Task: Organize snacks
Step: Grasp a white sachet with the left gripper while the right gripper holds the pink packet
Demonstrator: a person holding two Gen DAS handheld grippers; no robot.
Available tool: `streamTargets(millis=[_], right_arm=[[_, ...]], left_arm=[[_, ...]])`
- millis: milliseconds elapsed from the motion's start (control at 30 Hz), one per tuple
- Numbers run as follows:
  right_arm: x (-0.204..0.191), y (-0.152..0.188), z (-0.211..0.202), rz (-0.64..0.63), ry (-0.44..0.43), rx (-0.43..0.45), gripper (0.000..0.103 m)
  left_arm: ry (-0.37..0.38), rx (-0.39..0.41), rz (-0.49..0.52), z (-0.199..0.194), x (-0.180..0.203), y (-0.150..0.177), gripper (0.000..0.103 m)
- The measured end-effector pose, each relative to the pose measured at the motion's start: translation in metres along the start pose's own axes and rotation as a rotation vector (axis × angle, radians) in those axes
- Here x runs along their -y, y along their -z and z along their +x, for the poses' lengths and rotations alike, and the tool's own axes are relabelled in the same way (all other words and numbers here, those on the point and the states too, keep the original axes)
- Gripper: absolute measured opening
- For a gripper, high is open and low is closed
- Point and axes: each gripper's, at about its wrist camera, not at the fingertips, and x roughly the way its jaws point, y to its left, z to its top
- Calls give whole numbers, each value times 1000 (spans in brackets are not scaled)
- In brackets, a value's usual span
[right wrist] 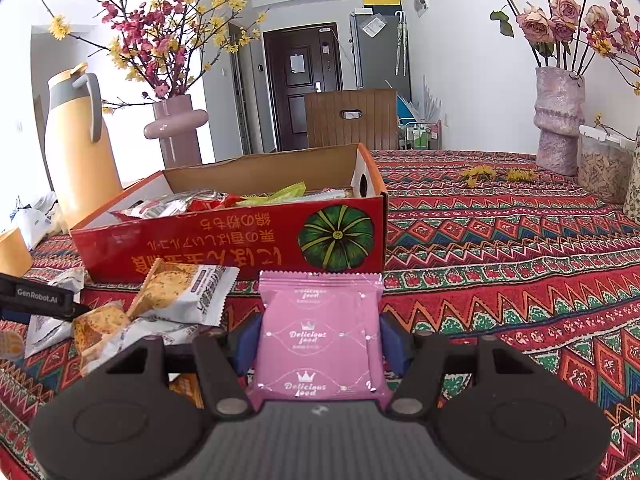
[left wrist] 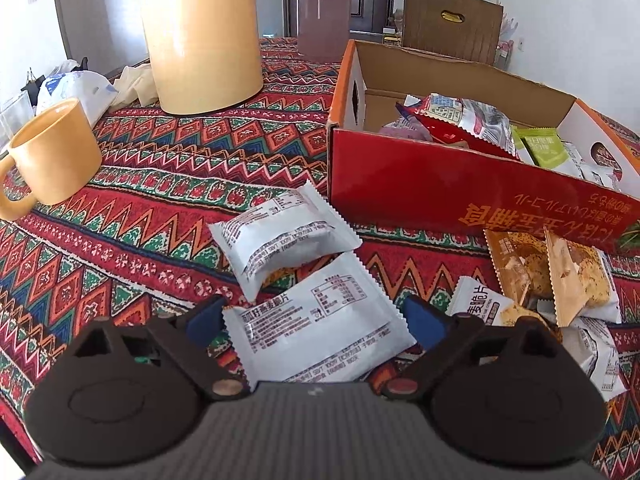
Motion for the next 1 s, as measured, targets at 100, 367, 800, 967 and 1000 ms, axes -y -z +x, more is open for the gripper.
streamTargets(millis=[100,367,800,967,1000], right_arm=[[0,0,0,-1,0,0,61],[0,0,0,-1,0,1,61],[0,0,0,-1,0,0,61],[0,0,0,0,0,1,61],[0,0,0,-1,0,1,61]], left_arm=[[10,8,10,-3,-3,3,94],[37,29,28,-11,-9,9,87],[56,44,20,-18,-18,12,76],[57,55,23,-22,-20,12,72],[56,57,25,-23,-20,12,72]])
